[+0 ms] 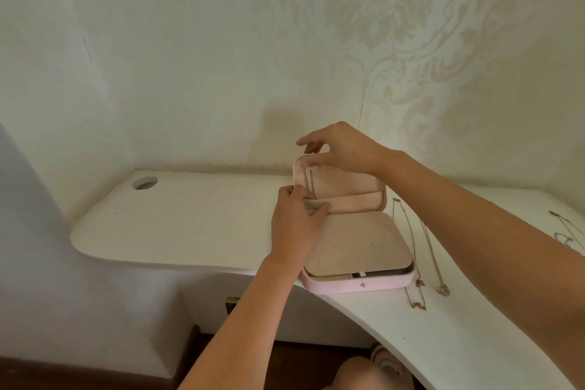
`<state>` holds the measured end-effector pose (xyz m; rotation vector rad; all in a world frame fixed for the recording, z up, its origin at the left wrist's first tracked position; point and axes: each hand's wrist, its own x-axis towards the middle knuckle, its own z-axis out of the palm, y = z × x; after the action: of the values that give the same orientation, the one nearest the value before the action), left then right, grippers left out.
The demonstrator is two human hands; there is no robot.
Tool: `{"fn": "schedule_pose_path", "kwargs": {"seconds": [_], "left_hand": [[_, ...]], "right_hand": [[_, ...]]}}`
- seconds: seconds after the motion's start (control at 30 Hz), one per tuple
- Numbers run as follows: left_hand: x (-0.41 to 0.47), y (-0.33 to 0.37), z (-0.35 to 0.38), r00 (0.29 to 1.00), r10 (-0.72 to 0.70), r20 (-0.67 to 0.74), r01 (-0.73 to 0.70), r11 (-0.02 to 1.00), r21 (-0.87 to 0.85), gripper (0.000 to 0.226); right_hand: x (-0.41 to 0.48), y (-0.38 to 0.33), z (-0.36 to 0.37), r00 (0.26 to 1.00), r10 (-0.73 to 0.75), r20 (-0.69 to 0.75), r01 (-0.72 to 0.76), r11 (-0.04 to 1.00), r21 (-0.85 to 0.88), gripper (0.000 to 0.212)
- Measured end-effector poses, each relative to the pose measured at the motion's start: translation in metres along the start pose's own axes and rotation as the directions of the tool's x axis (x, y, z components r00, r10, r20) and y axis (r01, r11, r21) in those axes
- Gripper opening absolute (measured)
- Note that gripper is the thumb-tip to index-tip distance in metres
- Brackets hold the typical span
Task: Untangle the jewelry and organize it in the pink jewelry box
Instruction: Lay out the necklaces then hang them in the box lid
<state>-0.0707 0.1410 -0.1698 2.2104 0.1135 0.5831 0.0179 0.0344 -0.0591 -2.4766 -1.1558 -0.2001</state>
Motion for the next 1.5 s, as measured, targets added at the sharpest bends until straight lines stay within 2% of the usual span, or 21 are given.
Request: {"fn": "schedule_pose_path", "kwargs": {"seconds": [0.1,0.27,0.4,0.47,0.57,0.67,0.77,0.87,0.93,1.03,1.13,1.23,1.37,1.43,1.5], "left_hand": [[0.0,0.0,0.0,1.0,0.01,-0.003,-0.01,1.0,0.006,0.028],[-0.001,0.0,0.001,1.0,0.023,0.005,-0.023,0.999,0.023,0.029],[-0.001,-0.001,0.001,1.0,0.009,0.006,-0.009,1.0,0.011,0.029],[0.0,-0.001,0.001,1.0,-0.001,0.008,0.001,1.0,0.003,0.029],[0.0,-0.002,0.002,1.0,-0.003,-0.001,0.003,1.0,-0.014,0.026],[0.0,-0.003,0.003,1.0,0.014,-0.017,-0.015,0.999,-0.028,0.025],[0.001,-0.003,0.004,0.999,0.021,-0.025,-0.022,0.999,-0.025,0.026],[0.002,-0.004,0.005,1.0,0.012,-0.021,-0.012,1.0,-0.021,0.027],[0.002,-0.004,0.005,1.0,-0.001,-0.014,0.001,1.0,-0.022,0.028],[0.002,-0.004,0.005,1.0,-0.007,-0.01,0.007,1.0,-0.026,0.027],[0.001,-0.003,0.005,1.0,-0.011,-0.012,0.011,1.0,-0.021,0.026],[0.001,-0.002,0.005,1.0,-0.026,-0.002,0.026,0.999,-0.022,0.025],[0.0,-0.002,0.003,1.0,-0.024,0.005,0.024,0.999,-0.036,0.024],[-0.001,-0.003,0.003,1.0,-0.004,-0.001,0.004,0.999,-0.034,0.023],[0.0,-0.004,0.003,1.0,0.004,-0.01,-0.004,1.0,-0.013,0.024]], "right_hand": [[0.009,-0.002,0.002,0.994,0.064,0.087,-0.053,0.991,-0.122,0.024],[0.018,-0.007,-0.002,0.984,0.145,0.103,-0.132,0.983,-0.126,0.021],[0.023,-0.007,0.0,0.98,0.154,0.124,-0.138,0.982,-0.133,0.017],[0.02,-0.008,0.002,0.986,0.146,0.081,-0.135,0.983,-0.121,0.017],[0.004,-0.002,0.009,0.991,0.096,-0.096,-0.101,0.994,-0.051,0.026],[-0.019,0.008,0.017,0.968,0.008,-0.251,-0.012,1.0,-0.016,0.015],[-0.036,0.023,0.027,0.96,-0.094,-0.262,0.051,0.985,-0.167,0.015],[-0.044,0.027,0.036,0.958,-0.122,-0.258,0.048,0.96,-0.276,0.031],[-0.044,0.023,0.038,0.958,-0.094,-0.272,0.011,0.956,-0.292,0.033],[-0.04,0.017,0.039,0.948,0.026,-0.318,-0.106,0.966,-0.237,0.028],[-0.034,0.015,0.044,0.935,0.084,-0.346,-0.158,0.969,-0.19,0.017],[-0.034,0.012,0.049,0.909,0.099,-0.406,-0.177,0.971,-0.16,0.01],[-0.035,0.014,0.053,0.905,0.062,-0.42,-0.129,0.983,-0.131,0.011],[-0.041,0.017,0.046,0.889,0.063,-0.453,-0.091,0.995,-0.039,0.014],[-0.052,0.026,0.028,0.86,0.134,-0.493,-0.059,0.985,0.165,0.013]]}}
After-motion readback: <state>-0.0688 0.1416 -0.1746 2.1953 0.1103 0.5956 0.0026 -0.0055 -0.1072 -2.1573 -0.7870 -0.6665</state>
